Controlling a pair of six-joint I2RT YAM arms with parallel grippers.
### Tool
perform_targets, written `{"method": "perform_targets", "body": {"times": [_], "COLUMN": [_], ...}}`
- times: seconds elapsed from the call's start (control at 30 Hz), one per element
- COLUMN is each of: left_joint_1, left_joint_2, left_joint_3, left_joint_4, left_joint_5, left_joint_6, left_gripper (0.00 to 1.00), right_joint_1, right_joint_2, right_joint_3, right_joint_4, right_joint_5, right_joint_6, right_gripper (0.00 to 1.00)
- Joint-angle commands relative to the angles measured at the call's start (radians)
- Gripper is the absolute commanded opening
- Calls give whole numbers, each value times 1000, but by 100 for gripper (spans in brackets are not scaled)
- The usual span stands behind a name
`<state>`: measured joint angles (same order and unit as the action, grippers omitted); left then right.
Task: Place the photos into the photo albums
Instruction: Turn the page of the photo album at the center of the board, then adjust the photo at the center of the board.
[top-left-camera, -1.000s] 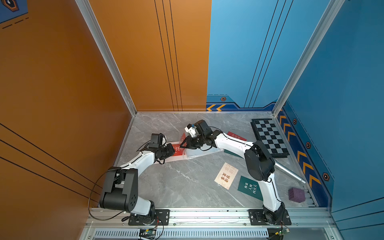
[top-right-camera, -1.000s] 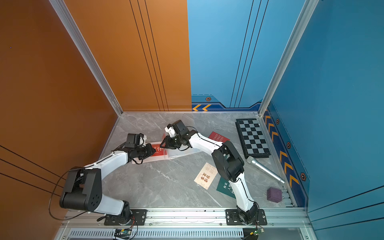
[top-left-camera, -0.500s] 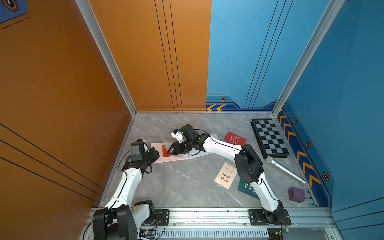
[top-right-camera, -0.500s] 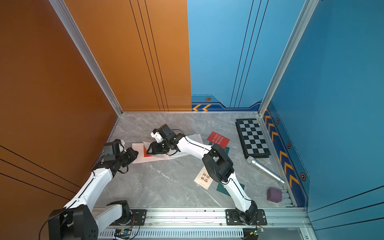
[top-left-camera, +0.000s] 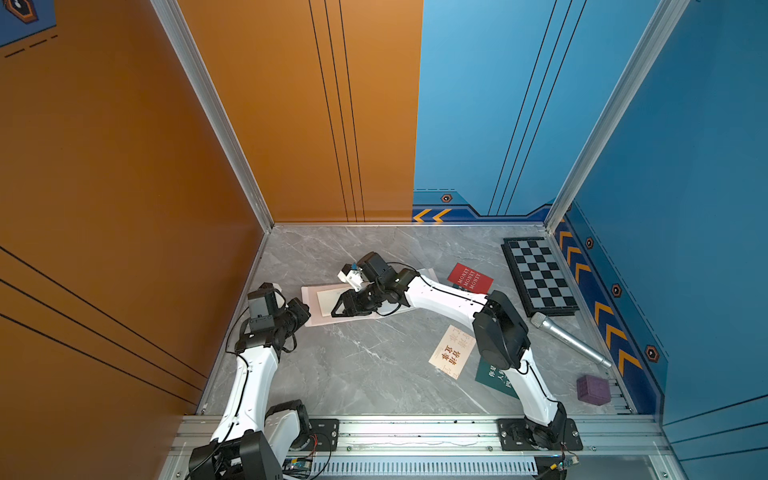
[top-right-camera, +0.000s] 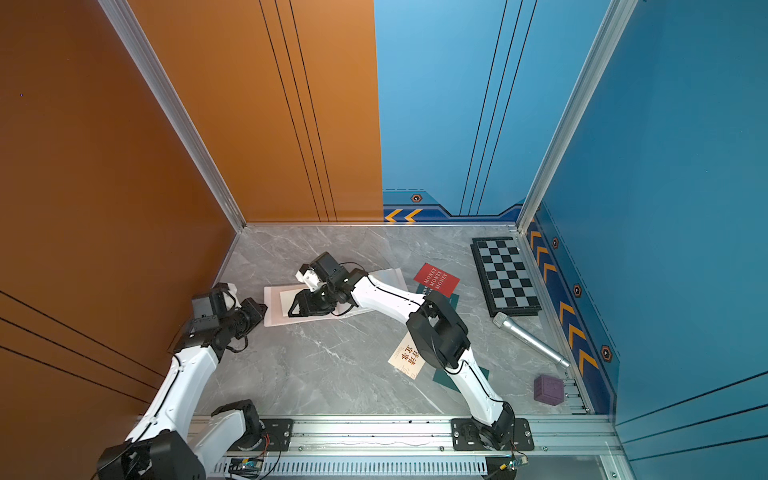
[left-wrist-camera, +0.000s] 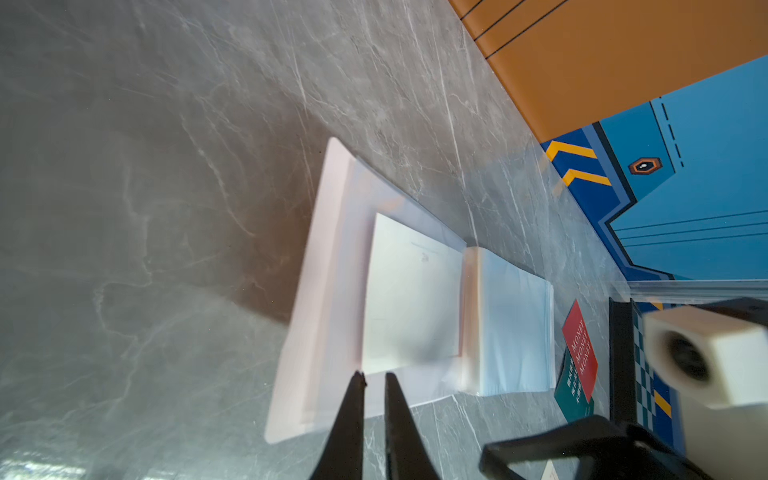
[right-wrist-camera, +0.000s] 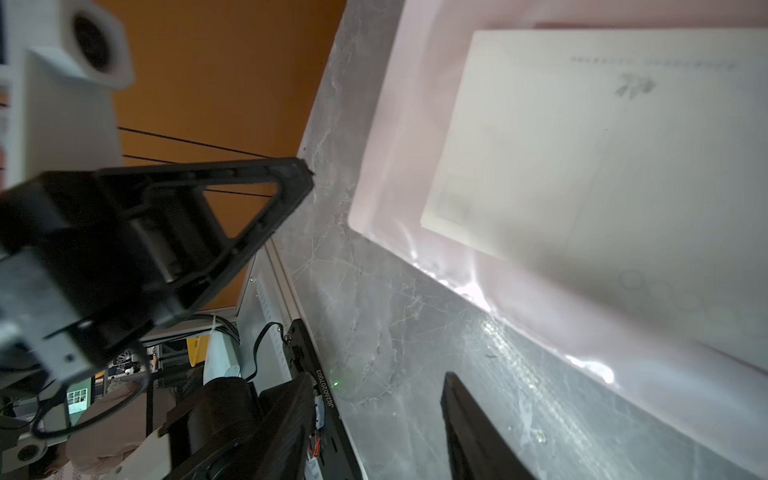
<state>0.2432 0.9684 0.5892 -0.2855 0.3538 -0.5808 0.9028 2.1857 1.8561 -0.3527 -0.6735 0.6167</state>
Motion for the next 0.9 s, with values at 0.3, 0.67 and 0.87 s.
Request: {"method": "perform_targets", "body": {"times": [0.3, 0.67, 0.87], "left_joint_1": [-225, -641, -721], "left_joint_2": [-28, 89, 227], "left_joint_3": [-17, 19, 33], "left_joint_4": [-19, 72, 199], "left_joint_5": [69, -180, -213], "left_joint_6": [19, 88, 75], "left_gripper": [13, 12, 12], "right_joint_1": [-178, -398, -412], "right_joint_2": [-494, -886, -948], "right_joint_3": [-584, -1084, -1190], "right_joint_4": [-15, -172, -292], "right_joint_5": [117, 248, 239], "right_joint_6": [-72, -62, -66], "right_gripper": [52, 51, 51]}}
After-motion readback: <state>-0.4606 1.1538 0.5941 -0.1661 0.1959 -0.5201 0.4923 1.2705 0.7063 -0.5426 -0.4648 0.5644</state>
